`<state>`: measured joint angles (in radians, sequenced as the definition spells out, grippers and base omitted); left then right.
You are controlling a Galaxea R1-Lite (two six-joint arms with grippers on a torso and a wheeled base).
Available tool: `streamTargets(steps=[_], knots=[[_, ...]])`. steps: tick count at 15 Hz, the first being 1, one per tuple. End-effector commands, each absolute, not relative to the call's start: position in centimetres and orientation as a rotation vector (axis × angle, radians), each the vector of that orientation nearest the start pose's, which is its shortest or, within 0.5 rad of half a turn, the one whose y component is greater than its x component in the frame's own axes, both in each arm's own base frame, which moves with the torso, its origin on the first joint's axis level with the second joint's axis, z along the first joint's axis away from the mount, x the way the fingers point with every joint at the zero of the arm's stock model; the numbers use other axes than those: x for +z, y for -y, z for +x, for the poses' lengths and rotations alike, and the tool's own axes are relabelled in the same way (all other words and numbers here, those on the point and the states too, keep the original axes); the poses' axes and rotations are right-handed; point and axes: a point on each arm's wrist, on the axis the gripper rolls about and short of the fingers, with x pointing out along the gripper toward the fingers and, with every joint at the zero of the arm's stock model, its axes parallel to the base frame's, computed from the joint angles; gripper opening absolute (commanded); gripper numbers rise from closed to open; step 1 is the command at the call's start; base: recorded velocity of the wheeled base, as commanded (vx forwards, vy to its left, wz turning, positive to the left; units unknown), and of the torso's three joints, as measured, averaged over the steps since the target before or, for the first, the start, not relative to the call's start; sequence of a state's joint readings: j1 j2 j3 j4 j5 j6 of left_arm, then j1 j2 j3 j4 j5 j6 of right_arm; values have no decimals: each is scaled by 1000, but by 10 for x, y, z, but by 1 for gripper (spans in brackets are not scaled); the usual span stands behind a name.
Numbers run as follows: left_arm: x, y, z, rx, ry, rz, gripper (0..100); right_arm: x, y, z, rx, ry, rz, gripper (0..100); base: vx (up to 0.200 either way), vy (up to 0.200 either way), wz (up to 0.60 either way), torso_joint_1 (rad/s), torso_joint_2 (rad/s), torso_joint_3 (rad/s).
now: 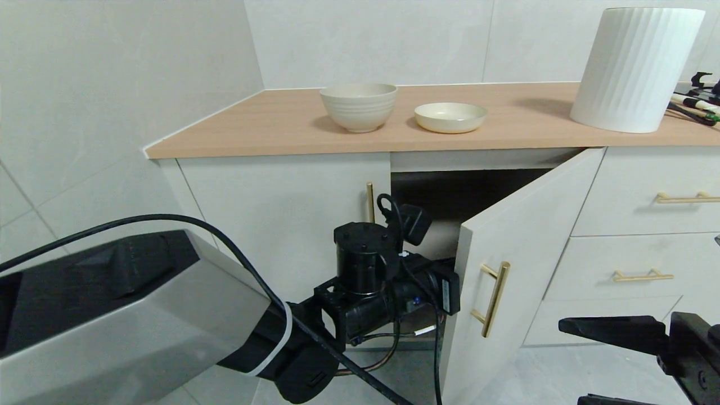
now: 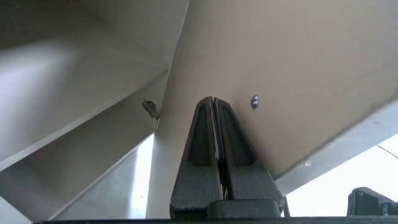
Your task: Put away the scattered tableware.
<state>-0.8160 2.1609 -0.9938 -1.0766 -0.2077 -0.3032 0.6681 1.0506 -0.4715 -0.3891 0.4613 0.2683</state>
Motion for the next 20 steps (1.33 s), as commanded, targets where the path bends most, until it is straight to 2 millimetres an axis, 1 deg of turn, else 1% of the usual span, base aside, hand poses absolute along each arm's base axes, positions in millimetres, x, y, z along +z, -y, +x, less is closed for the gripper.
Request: streamTargets(steps=[1,4,11,13,15,16,17,18,19,20], knots=[[107,301,275,-1002,-248,-247,0,209,-93,101,1091,-349,218,100,0,0,0,0,0,0],[105,302,275,-1005,-252,-244,0,209,-93,101,1091,-349,218,100,-200,0,0,4,1,1],[106,311,283,-1005,-251,-246,0,209,-92,101,1092,-346,218,100,0,0,0,0,0,0],[104,325,267,-1019,-267,-233,0,209,-93,100,1107,-348,217,100,0,0,0,0,0,0],[108,340,245,-1068,-262,-231,0,209,-95,93,1152,-347,211,100,0,0,0,0,0,0],[116,355,215,-1151,-259,-228,0,209,-94,85,1191,-339,209,100,0,0,0,0,0,0],[120,363,190,-1214,-265,-223,0,210,-92,79,1242,-329,210,100,0,0,0,0,0,0],[122,360,176,-1244,-279,-213,0,210,-90,77,1263,-324,211,100,0,0,0,0,0,0],[120,354,175,-1249,-295,-206,0,210,-90,78,1260,-326,209,100,0,0,0,0,0,0],[117,346,192,-1199,-296,-210,0,210,-91,78,1260,-328,209,100,0,0,0,0,0,0]])
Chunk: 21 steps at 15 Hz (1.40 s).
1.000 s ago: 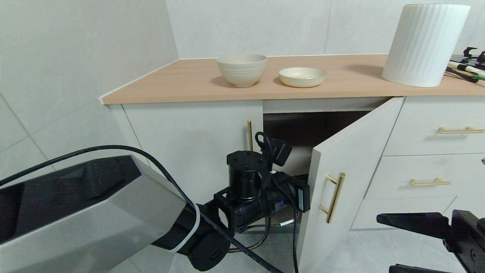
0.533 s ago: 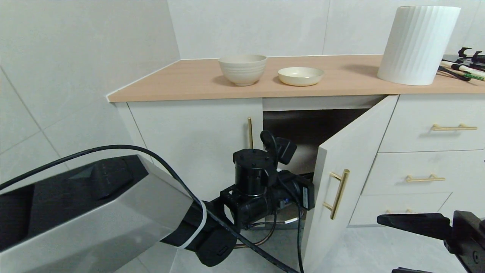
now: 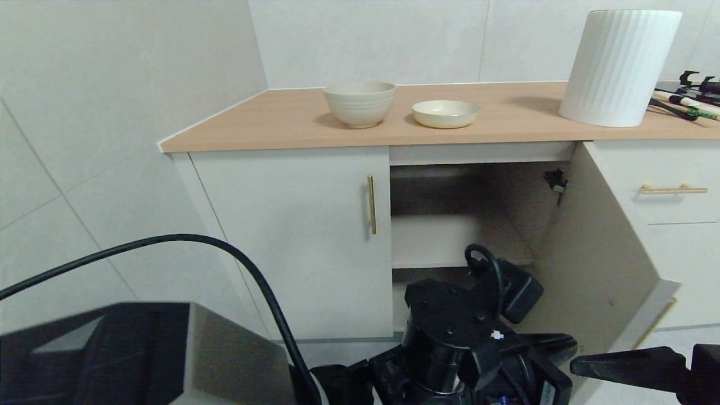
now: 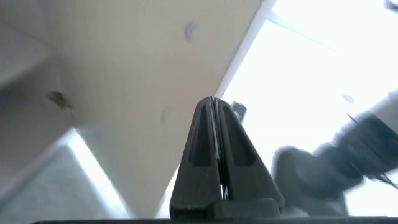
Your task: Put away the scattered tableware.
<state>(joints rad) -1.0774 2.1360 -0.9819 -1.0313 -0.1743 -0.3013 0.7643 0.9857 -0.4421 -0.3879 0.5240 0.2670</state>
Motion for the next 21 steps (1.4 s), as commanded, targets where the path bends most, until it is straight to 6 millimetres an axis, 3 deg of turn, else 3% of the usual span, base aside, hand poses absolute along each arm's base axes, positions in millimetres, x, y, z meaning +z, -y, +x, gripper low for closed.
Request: streamTargets(steps=[1,2,3,7,9,13,14,16,18,21], knots=[[114,338,207,-1155,-298,-212,0,210,-91,78,1259,-329,209,100,0,0,0,0,0,0],[113,335,211,-1144,-298,-213,0,210,-91,79,1259,-331,209,100,0,0,0,0,0,0],[111,320,228,-1084,-303,-217,0,208,-92,80,1251,-340,208,100,0,0,0,0,0,0],[113,296,242,-1026,-253,-239,0,207,-93,86,1218,-352,211,100,0,0,0,0,0,0],[111,269,244,-968,-280,-232,0,204,-94,92,1177,-371,212,100,0,0,0,0,0,0],[131,203,241,-839,-246,-249,0,193,-106,110,1033,-428,188,100,0,0,0,0,0,0],[133,198,240,-830,-243,-251,0,193,-107,112,1026,-430,187,100,0,0,0,0,0,0],[140,170,235,-768,-228,-254,0,201,-113,120,1011,-420,184,100,0,0,0,0,0,0],[154,142,240,-683,-169,-254,0,212,-125,140,962,-397,185,100,0,0,0,0,0,0],[176,113,236,-594,-172,-201,0,225,-142,186,891,-390,174,100,0,0,0,0,0,0]])
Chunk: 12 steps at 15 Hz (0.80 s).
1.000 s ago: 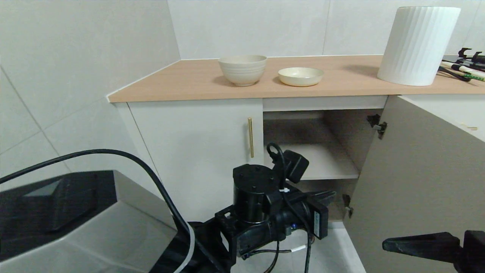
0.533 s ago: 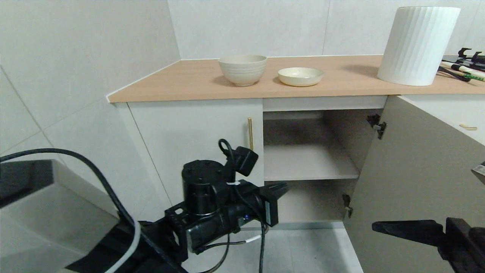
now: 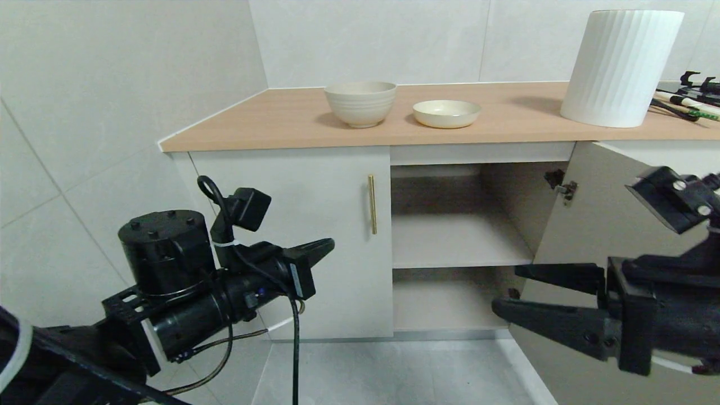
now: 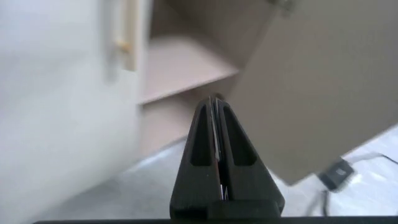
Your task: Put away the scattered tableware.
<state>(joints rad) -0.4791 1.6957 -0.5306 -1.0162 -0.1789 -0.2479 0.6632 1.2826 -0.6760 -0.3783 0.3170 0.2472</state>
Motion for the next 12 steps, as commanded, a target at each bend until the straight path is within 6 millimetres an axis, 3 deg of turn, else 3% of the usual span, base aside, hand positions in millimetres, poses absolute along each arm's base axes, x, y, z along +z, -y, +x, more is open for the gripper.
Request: streamTargets(steps=[1,4,5,7,12], knots=[[182,105,230,-571,-234,-165,0,227,-147,203,849,-395,173,100,0,0,0,0,0,0],[214,90,215,-583,-349,-158,0,225,-156,227,675,-388,152,100,0,0,0,0,0,0],[221,82,210,-629,-373,-179,100,225,-155,227,659,-386,153,100,0,0,0,0,0,0],[222,75,207,-734,-394,-208,100,225,-151,224,647,-386,158,100,0,0,0,0,0,0],[226,73,205,-731,-381,-268,100,232,-139,211,566,-462,126,100,0,0,0,0,0,0]])
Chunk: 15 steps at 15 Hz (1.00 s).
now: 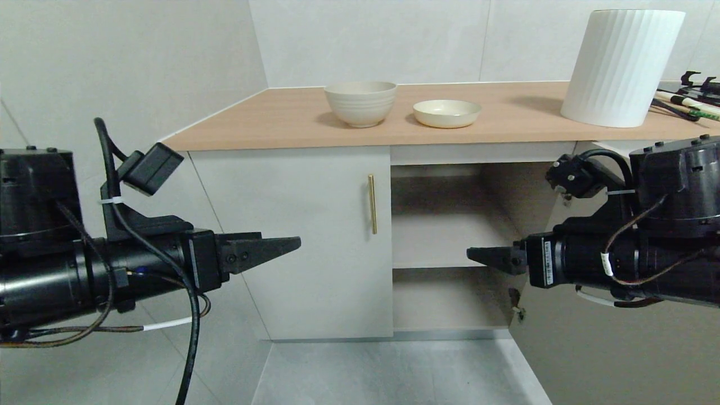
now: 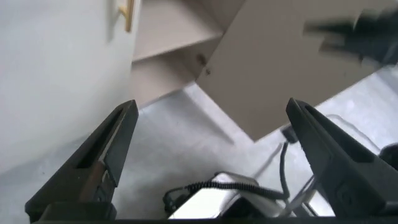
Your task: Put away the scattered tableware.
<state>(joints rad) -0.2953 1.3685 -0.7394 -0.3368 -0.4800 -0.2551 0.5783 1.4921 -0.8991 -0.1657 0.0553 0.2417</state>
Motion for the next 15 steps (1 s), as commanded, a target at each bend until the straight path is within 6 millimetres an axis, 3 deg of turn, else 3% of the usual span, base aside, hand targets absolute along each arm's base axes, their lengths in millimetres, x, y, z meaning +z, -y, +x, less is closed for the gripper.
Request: streamTargets(steps=[1,8,15], knots=[[227,73,204,-731,-376,-272,100,233,-139,211,565,-465,125,100,0,0,0,0,0,0],[233,71,197,-743,-342,-271,100,240,-135,205,567,-441,129,100,0,0,0,0,0,0],[231,71,198,-742,-349,-273,100,240,-134,203,566,-443,129,100,200,0,0,3,2,0]])
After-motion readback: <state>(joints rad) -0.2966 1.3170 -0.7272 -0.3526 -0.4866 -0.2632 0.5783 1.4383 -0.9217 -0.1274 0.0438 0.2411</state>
